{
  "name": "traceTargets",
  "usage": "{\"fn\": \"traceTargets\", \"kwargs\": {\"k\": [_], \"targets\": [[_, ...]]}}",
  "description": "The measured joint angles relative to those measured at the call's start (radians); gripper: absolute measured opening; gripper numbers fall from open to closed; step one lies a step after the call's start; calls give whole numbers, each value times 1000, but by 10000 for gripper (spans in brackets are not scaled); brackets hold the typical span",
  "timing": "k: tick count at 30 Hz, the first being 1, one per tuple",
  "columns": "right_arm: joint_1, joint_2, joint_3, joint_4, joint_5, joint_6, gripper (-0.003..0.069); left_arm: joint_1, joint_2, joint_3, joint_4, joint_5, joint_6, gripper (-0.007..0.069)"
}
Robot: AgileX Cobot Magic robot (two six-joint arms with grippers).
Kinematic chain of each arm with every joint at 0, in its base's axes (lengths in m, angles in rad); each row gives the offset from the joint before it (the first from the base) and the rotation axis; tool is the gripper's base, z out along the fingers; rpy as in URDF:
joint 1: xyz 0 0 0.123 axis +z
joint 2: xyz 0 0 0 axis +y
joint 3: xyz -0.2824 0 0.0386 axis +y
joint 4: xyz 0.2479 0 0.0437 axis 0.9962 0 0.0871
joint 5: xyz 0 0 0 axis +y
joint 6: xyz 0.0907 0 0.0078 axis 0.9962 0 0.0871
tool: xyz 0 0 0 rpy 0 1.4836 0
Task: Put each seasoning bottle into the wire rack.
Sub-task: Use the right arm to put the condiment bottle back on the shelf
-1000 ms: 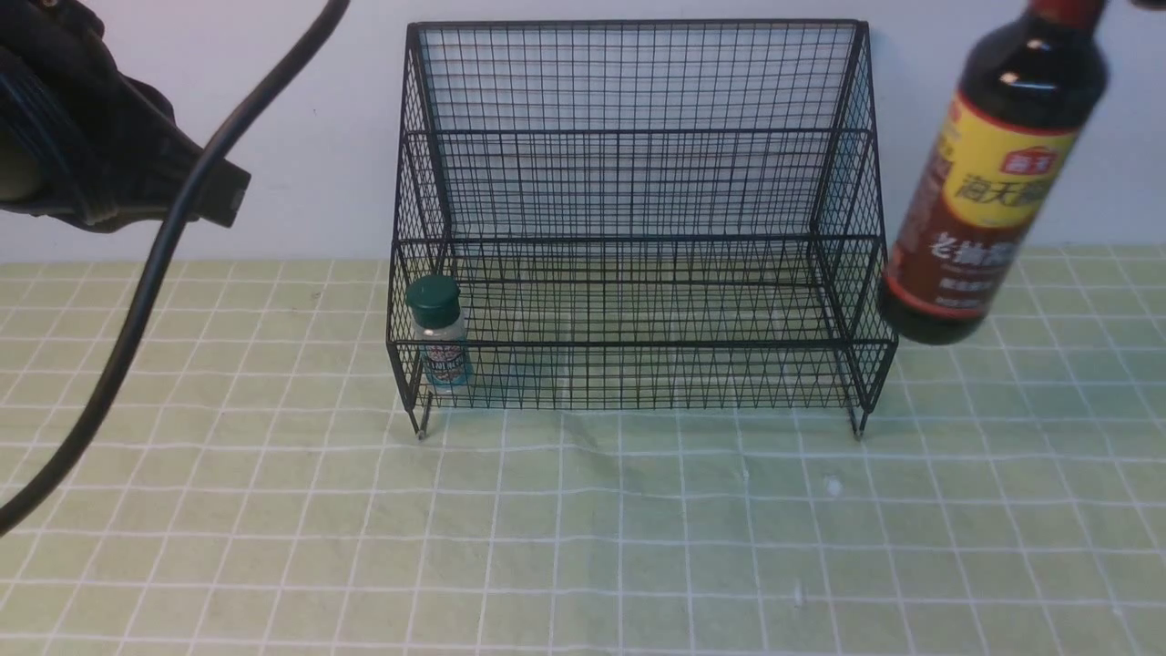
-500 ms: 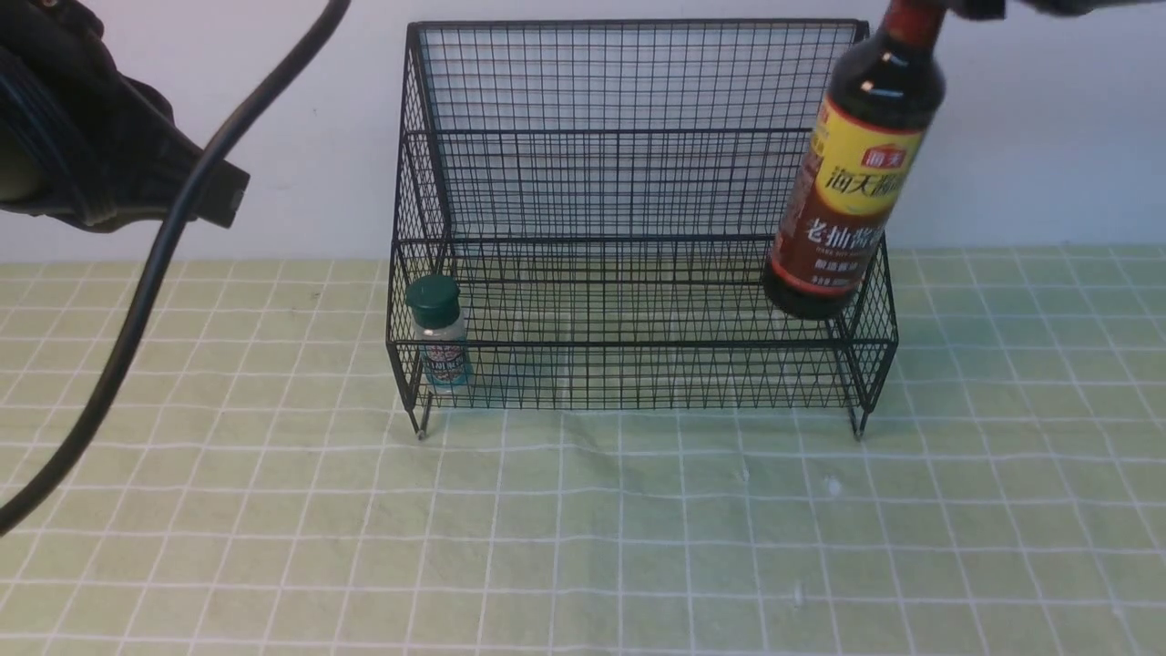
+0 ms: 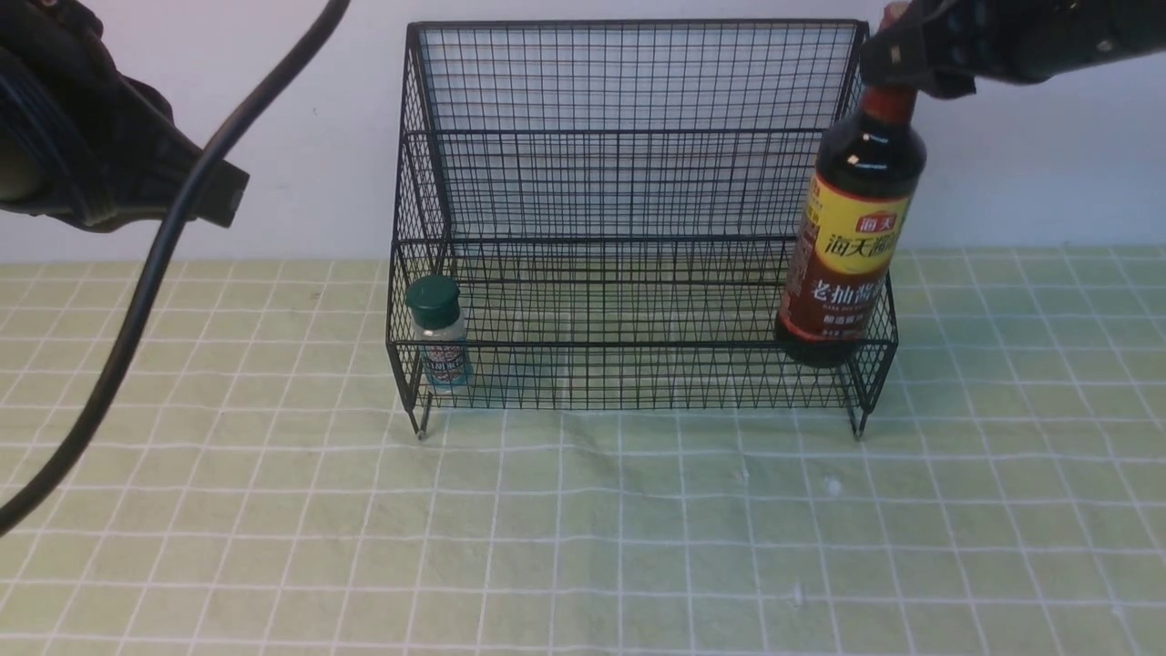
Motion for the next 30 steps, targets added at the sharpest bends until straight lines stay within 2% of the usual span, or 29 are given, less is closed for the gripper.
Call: {"fn": "traceTargets", "kwargs": {"k": [14,23,30], "targets": [[0,57,-6,-28,41,8,304,0,0,0,0,31,0,-6],[1,-5,-17,-24,3,14,455,0,0,0,0,50,0,-6],[1,-162,-17,-144,2,81,467,0,-4,0,0,57,0,-6]]}}
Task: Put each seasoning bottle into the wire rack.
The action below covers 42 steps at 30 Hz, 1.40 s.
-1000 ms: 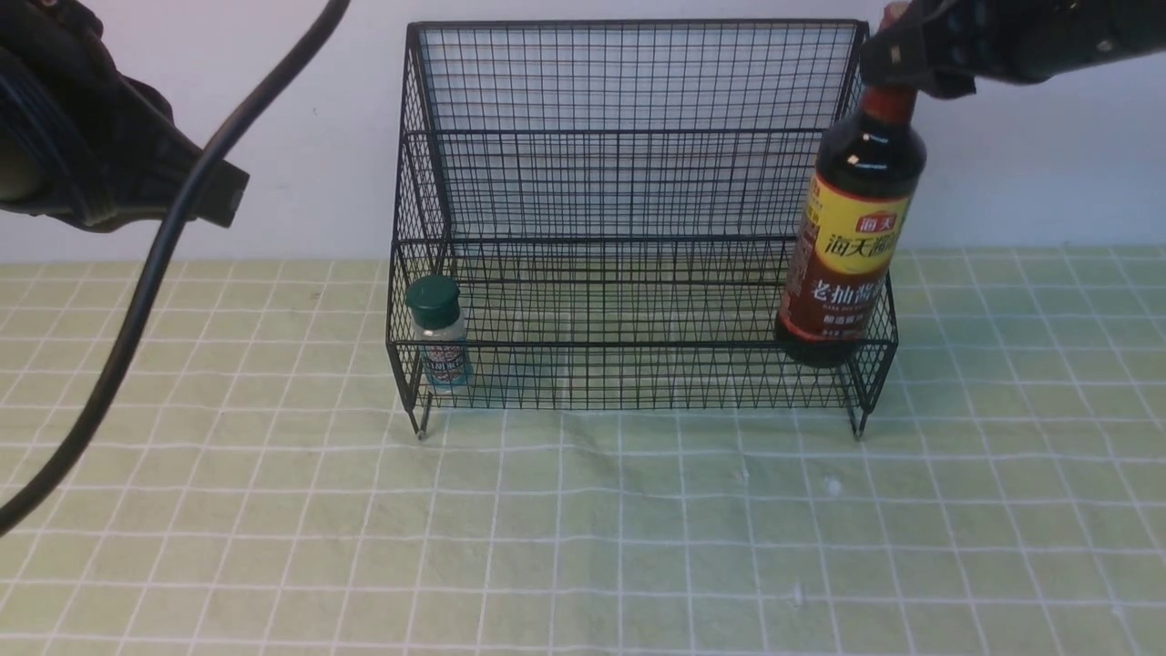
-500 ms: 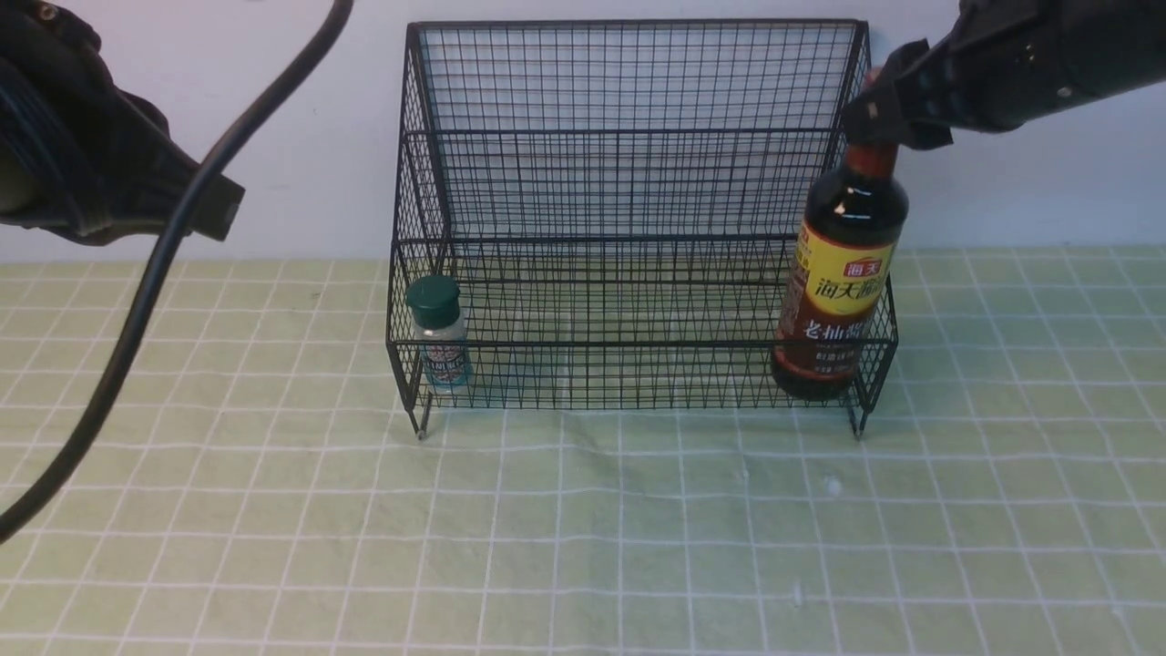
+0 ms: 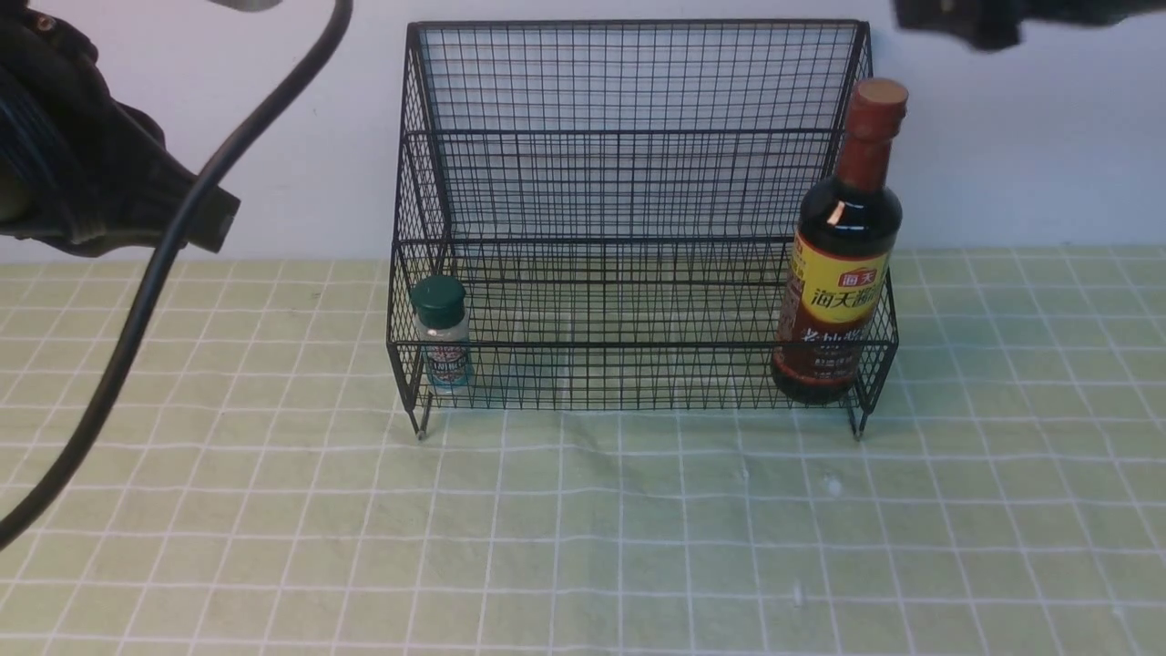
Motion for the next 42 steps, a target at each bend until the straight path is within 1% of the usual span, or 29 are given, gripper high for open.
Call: {"fn": "traceTargets", "kwargs": {"k": [3,5,10,13,14,15,16,18,21,24,25,28,29,30,31,36,38,42], "targets": [[0,-110,0,-88,14,78,438,0,-8,0,0,0,0,-6],[0,-208,-2,-175,51,145,388,0,-18,0,0,0,0,-6],[0,-414,-4,-380,193,344,210,0,-59,0,-1,-6,-1,-6],[0,-580,48,-498,273,485,64,0,-109,0,-2,-12,-9,-6],[0,-641,87,-527,274,520,32,0,-121,1,-4,-13,-12,-6],[0,-681,115,-543,272,540,20,0,-143,7,-5,-24,-17,-6],[0,-778,193,-578,252,577,3,0,-174,22,-9,-45,-21,-6],[0,-909,313,-618,181,643,-9,0,-231,73,-17,-92,-27,-6],[0,-1113,523,-672,18,747,-13,0,-349,190,-21,-194,-40,-6],[0,-1287,727,-714,-182,846,-13,0,-470,342,-21,-309,-56,-6],[0,-1333,792,-724,-253,885,-13,0,-530,401,-21,-370,-64,-6],[0,-1412,954,-737,-431,954,-13,0,-685,577,-21,-533,-92,-6],[0,-1422,984,-738,-477,962,-13,0,-724,634,-21,-577,-97,-6],[0,-1423,990,-738,-485,966,-13,0,-743,645,-21,-598,-98,-6],[0,-1425,1034,-741,-550,977,-13,0,-813,740,-21,-681,-102,-6],[0,-1425,1072,-745,-632,981,-15,0,-951,938,-21,-858,-131,-6],[0,-1425,1073,-745,-637,981,-15,0,-985,990,-22,-898,-139,-6],[0,-1425,1075,-745,-638,981,-15,0,-1003,1032,-23,-922,-142,-6]]}}
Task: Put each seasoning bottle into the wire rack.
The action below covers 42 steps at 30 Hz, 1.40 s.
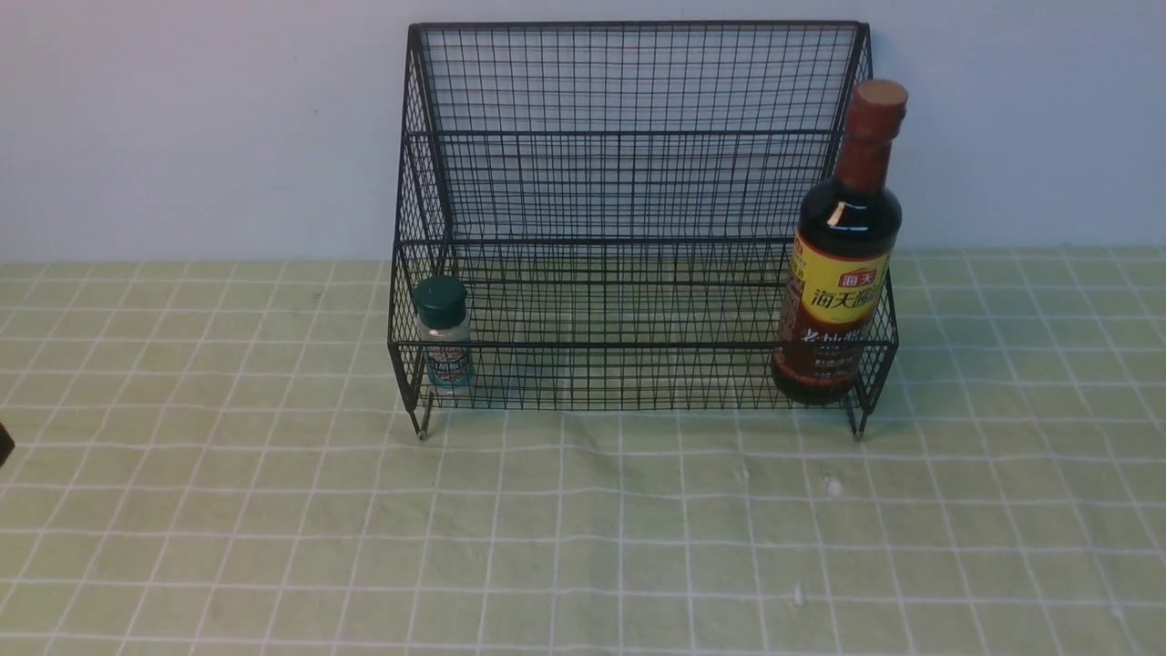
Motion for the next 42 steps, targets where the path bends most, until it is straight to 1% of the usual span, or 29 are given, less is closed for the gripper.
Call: {"fn": "traceTargets", "kwargs": {"k": [25,27,30,31,35,37,42], "targets": [[0,0,1,-4,0,0,-15,0,-6,7,1,-2,2,-6],[0,0,1,-4,-1,0,-15,23,-23,13,-14,-1,4,-6],[0,0,1,-4,-2,0,-15,91,-61,51,-41,-2,25,-6],[0,0,1,-4,-2,0,-15,147,-97,101,-59,-2,52,-6],[0,0,1,-4,-2,0,-15,267,-194,233,-78,-1,108,-6],[0,0,1,-4,-3,0,-15,296,-219,300,-83,-1,113,-6],[0,0,2,-4,-6,0,-15,297,-226,425,-79,13,126,-6]]}}
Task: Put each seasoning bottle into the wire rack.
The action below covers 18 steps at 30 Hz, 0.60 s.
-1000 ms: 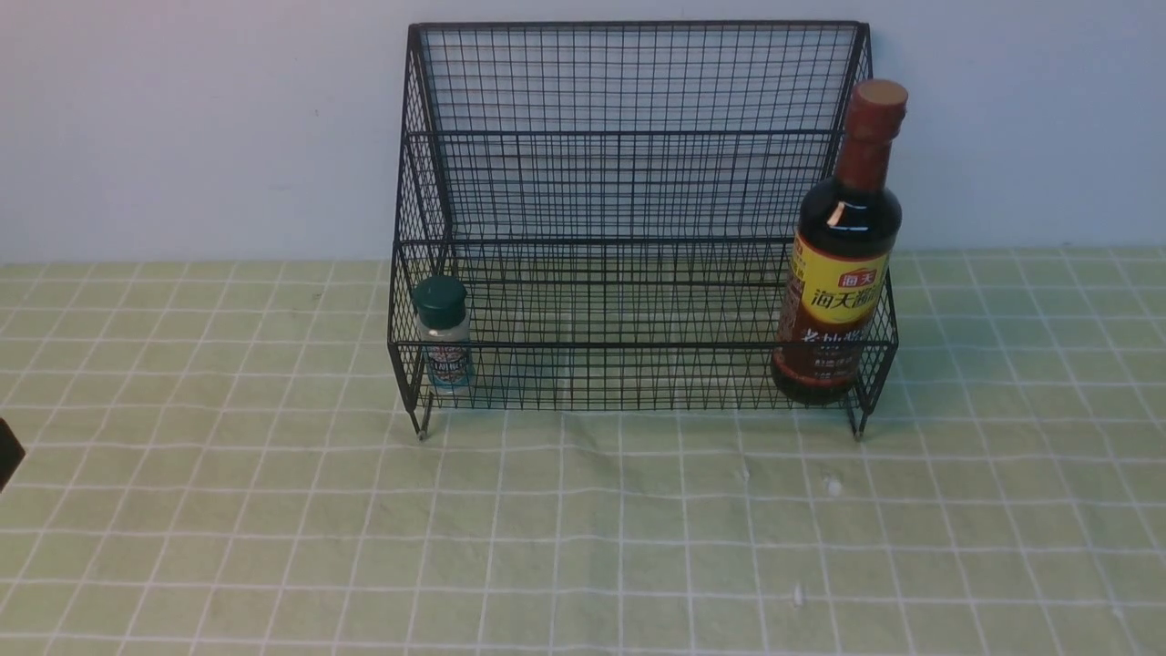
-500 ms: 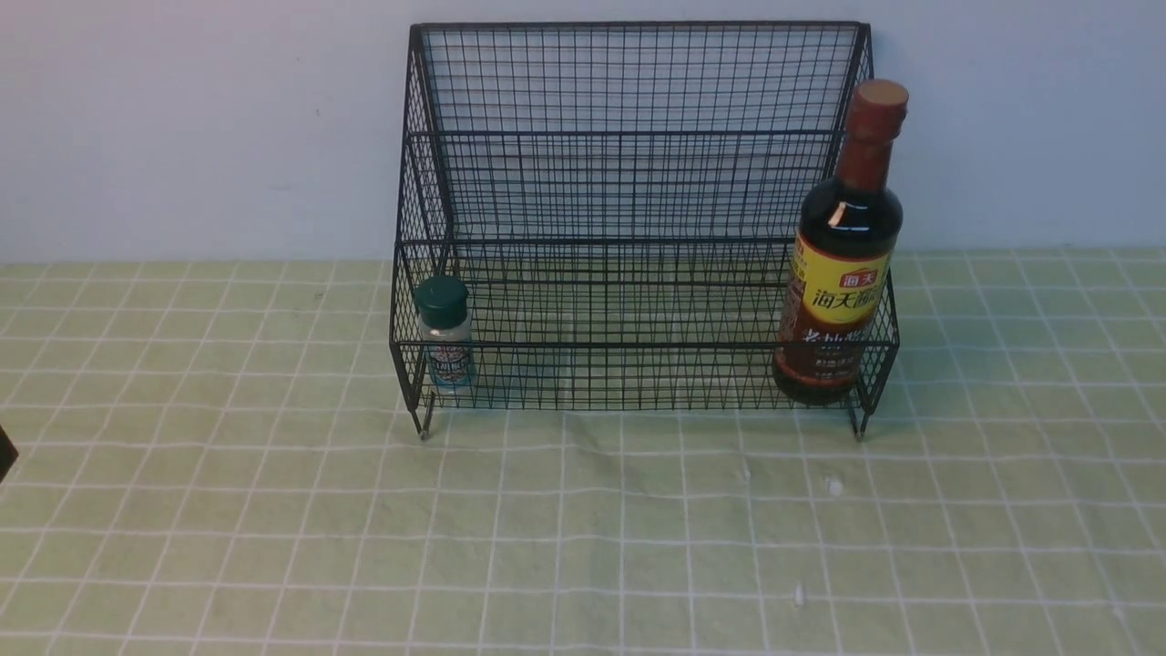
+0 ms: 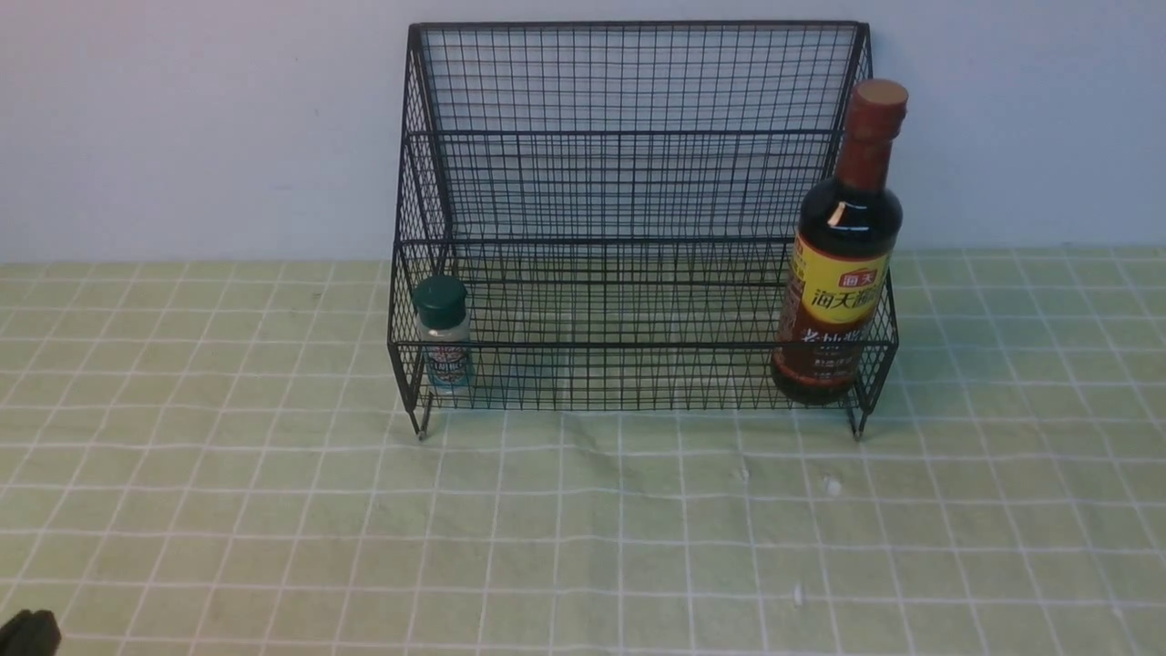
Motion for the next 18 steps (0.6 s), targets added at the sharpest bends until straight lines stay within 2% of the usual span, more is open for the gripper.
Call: {"fn": "traceTargets", "kwargs": {"k": [7,18], "targets": [[0,0,0,0,0,0,-15,-45,-1,9,3,69,4,-6],[0,0,0,0,0,0,-15,-54,-1,9,3,70,4,-6]]}}
